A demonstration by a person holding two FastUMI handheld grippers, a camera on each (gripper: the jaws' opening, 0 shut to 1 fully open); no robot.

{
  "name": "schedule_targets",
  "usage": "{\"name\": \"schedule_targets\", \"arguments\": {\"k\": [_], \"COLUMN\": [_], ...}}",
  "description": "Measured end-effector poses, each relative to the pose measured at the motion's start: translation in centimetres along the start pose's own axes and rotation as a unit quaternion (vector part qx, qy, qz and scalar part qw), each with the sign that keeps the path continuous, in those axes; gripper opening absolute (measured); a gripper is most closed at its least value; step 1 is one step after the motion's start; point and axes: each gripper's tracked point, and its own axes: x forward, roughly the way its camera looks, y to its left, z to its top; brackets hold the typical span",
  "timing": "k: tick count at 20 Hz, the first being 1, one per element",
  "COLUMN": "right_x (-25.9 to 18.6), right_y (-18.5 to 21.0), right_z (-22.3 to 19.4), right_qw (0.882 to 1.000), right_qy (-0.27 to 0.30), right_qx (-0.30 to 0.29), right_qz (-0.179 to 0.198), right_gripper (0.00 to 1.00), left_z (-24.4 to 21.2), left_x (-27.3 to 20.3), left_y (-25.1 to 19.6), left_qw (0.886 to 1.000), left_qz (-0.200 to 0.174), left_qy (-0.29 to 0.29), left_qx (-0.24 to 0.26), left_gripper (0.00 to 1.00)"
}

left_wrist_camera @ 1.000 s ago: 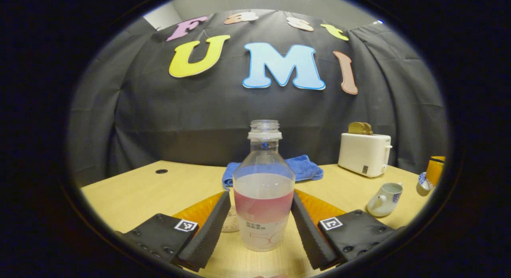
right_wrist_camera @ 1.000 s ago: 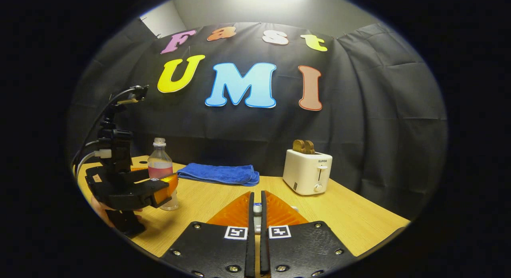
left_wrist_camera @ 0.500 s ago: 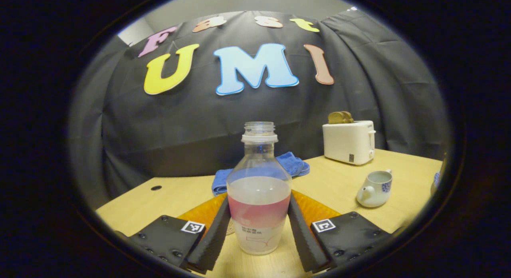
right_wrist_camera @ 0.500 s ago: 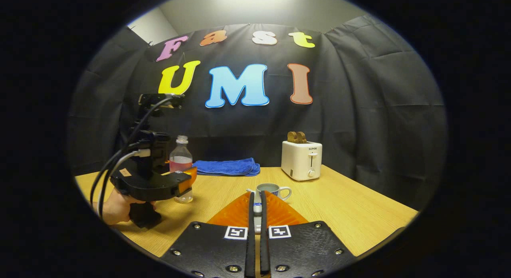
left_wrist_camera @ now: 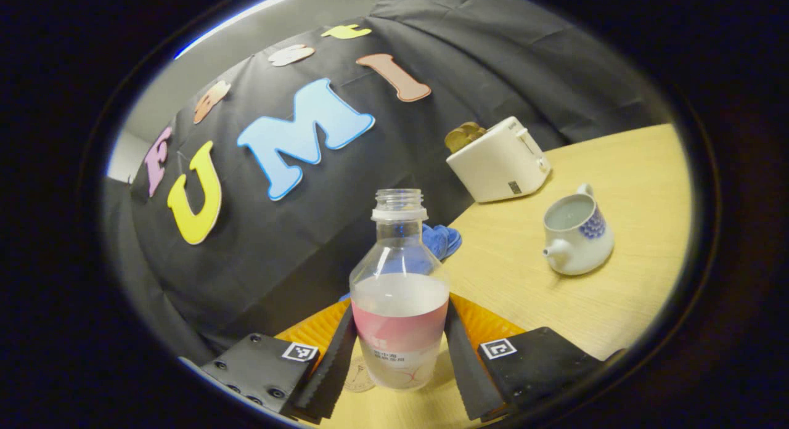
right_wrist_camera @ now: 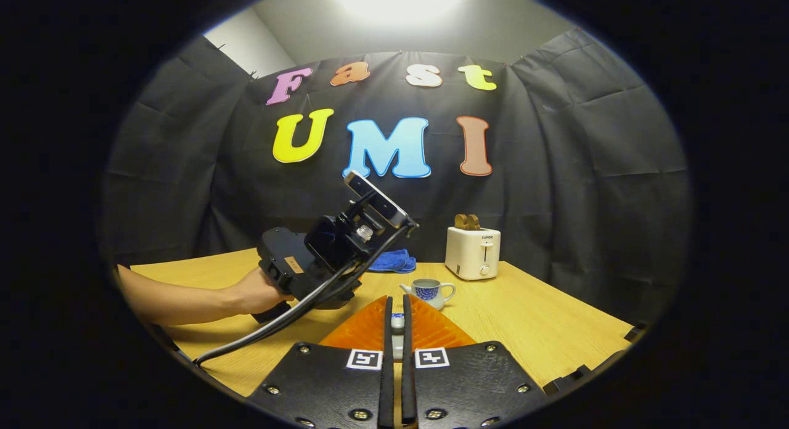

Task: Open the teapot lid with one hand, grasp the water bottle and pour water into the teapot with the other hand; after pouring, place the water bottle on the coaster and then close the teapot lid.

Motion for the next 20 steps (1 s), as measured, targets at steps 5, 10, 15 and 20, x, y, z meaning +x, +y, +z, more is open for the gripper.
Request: {"name": "schedule_targets", "arguments": {"k": [5,10,15,20], "right_x": [-0.7,-0.9,-0.9,-0.9], "right_y": [-0.5,-1.6,-2.2,-2.4], "right_z": [-2.1,-3.1,-3.1,-3.3], "right_qw": [1.000,0.999,0.999,0.998], "right_qy": [0.022,0.035,0.036,0.037], "right_qx": [0.020,0.032,0.038,0.043], "right_qz": [-0.002,-0.013,-0.017,-0.018], "right_gripper": [0.05,0.05,0.05,0.05], "left_z": [0.3,2.4,2.5,2.8], "left_x": [1.2,1.6,2.0,2.2], "left_y": [-1.4,-3.9,-6.4,-6.6], "left_qw": [0.989,0.964,0.939,0.910], "left_qz": [0.000,-0.019,-0.051,-0.062], "left_qy": [0.023,0.012,0.020,0.027], "left_qx": [0.145,0.265,0.339,0.408], "left_gripper": [0.86,0.85,0.86,0.86]}}
